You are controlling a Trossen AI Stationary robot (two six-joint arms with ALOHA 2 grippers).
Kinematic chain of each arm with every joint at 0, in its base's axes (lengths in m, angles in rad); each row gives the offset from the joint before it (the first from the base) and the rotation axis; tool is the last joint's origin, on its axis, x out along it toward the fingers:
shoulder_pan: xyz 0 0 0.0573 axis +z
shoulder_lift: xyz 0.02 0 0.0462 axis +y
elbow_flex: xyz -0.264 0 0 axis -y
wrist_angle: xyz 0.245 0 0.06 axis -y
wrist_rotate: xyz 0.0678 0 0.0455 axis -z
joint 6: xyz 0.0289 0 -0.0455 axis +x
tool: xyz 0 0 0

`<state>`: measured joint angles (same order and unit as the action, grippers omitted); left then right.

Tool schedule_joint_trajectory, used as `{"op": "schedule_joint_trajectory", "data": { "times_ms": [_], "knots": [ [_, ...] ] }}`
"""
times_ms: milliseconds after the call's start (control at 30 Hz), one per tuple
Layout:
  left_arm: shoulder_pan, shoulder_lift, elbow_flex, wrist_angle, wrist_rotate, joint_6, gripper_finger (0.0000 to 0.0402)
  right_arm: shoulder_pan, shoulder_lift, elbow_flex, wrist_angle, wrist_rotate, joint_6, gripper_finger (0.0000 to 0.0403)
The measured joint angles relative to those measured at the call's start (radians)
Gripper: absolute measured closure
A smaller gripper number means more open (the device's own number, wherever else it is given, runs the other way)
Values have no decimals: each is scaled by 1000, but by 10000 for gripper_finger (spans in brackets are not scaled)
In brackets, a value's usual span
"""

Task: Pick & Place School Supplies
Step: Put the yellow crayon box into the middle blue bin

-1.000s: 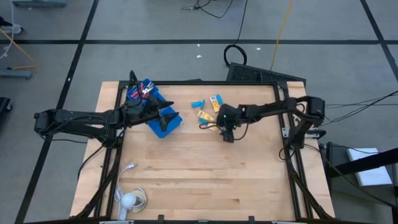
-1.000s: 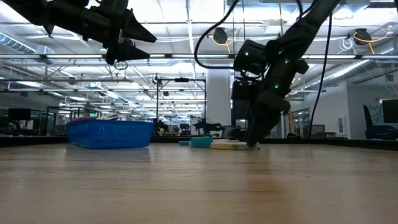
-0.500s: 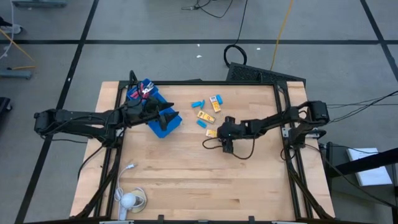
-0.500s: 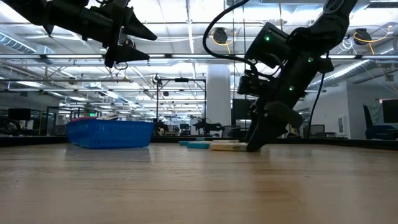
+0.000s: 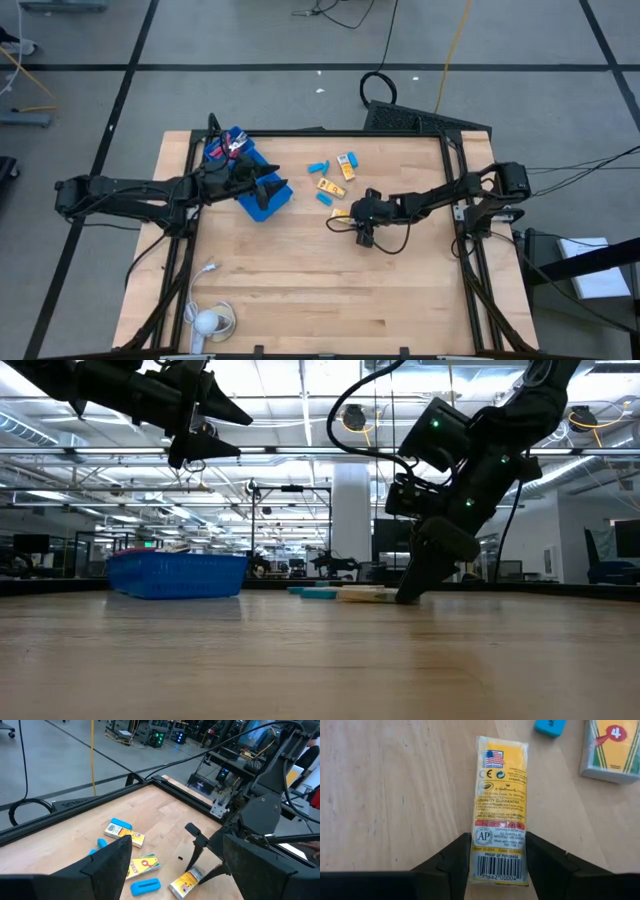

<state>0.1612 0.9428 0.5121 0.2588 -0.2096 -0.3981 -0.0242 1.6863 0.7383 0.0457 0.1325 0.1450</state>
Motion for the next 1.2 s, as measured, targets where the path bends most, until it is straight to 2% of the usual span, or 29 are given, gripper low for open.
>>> {"op": "schedule_joint_trajectory", "data": {
  "times_ms": [333, 500, 600, 800, 1000, 1200],
  "knots": [
    [0, 0, 0, 0, 0, -93, 91, 0, -44, -6, 34, -8, -8, 242],
    [0, 0, 0, -1, 0, -296, 91, 4, -115, -5, 34, -7, -15, 249],
    [0, 0, 0, -17, 0, -329, 91, 18, -148, -5, 41, -1, -25, 251],
    [-19, 60, 2, -38, -36, -365, 91, 59, -195, -4, 121, 133, -122, 252],
    [-63, 233, 1, 145, -34, -414, 91, 81, -195, -3, 281, 159, -230, 252],
    [-89, 373, 3, 373, 29, -421, 91, 85, -195, -3, 350, 162, -341, 252]
  ]
}}
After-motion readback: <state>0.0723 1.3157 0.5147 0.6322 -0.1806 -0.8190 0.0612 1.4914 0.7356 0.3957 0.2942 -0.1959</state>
